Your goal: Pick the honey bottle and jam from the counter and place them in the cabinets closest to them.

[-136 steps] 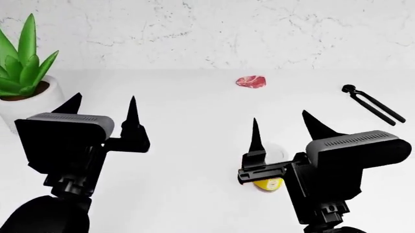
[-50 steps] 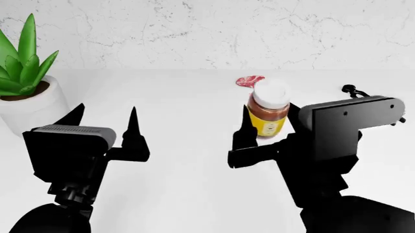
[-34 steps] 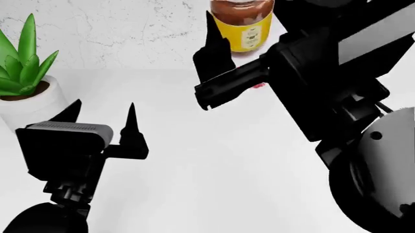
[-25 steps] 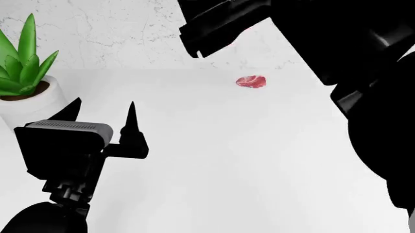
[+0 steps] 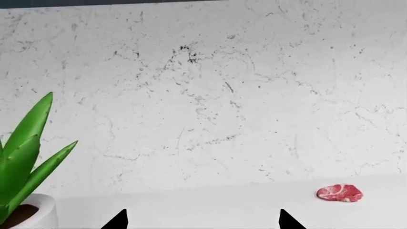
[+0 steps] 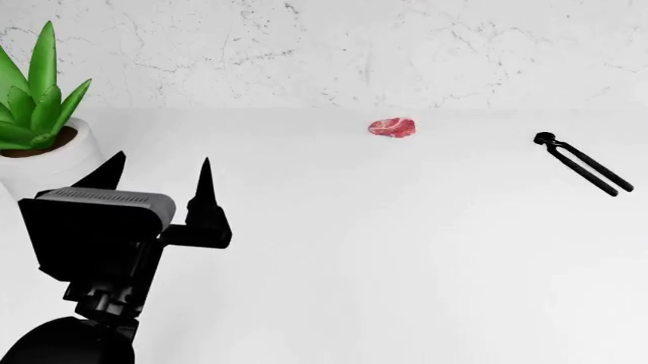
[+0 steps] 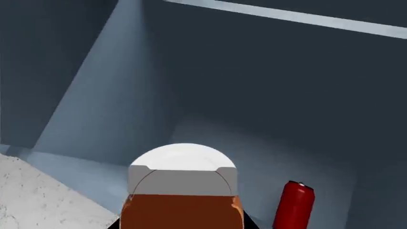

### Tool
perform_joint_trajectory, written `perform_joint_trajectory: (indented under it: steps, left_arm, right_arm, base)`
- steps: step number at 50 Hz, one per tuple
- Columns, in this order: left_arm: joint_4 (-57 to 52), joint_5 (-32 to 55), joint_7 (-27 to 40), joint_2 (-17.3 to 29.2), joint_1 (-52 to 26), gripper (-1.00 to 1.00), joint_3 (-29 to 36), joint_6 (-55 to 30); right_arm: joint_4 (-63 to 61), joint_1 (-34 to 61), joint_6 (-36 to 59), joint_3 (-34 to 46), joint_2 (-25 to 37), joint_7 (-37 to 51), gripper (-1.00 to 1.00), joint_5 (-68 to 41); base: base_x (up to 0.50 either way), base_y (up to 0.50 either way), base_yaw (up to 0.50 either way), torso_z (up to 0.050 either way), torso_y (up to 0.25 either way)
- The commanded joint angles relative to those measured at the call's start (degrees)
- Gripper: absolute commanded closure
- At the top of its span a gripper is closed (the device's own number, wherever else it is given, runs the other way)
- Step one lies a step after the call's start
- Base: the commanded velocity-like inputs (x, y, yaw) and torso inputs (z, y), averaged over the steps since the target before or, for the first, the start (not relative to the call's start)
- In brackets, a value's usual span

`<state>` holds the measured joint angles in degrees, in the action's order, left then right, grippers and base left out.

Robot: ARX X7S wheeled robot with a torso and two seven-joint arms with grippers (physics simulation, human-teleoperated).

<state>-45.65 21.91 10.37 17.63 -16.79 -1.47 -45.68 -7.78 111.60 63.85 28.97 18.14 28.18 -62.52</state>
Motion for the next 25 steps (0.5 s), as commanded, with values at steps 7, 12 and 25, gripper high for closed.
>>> perform_joint_trajectory:
  steps: [7, 12, 25]
  left_arm:
    - [0.53, 0.35, 0.2, -0.01, 0.79, -1.0, 0.22, 1.04]
    - [0.42, 0.73, 0.09, 0.21, 0.84, -1.0, 0.25, 0.87]
    - [0.87, 1.04, 0.14, 0.38, 0.85, -1.0, 0.56, 1.26]
  right_arm:
    - [25.9, 8.42, -16.27, 4.97, -3.18, -14.64, 1.0, 17.5]
    - [37.38, 11.16, -21.77, 5.67, -6.04, -16.86, 1.0, 21.24]
    - [80.04, 20.95, -33.89, 11.96, -18.11, -27.54, 1.0, 25.52]
  base:
    - [0.0, 0.0, 0.0, 0.0, 0.0]
    - [0.0, 0.0, 0.0, 0.0, 0.0]
    - [0.0, 0.0, 0.0, 0.0, 0.0]
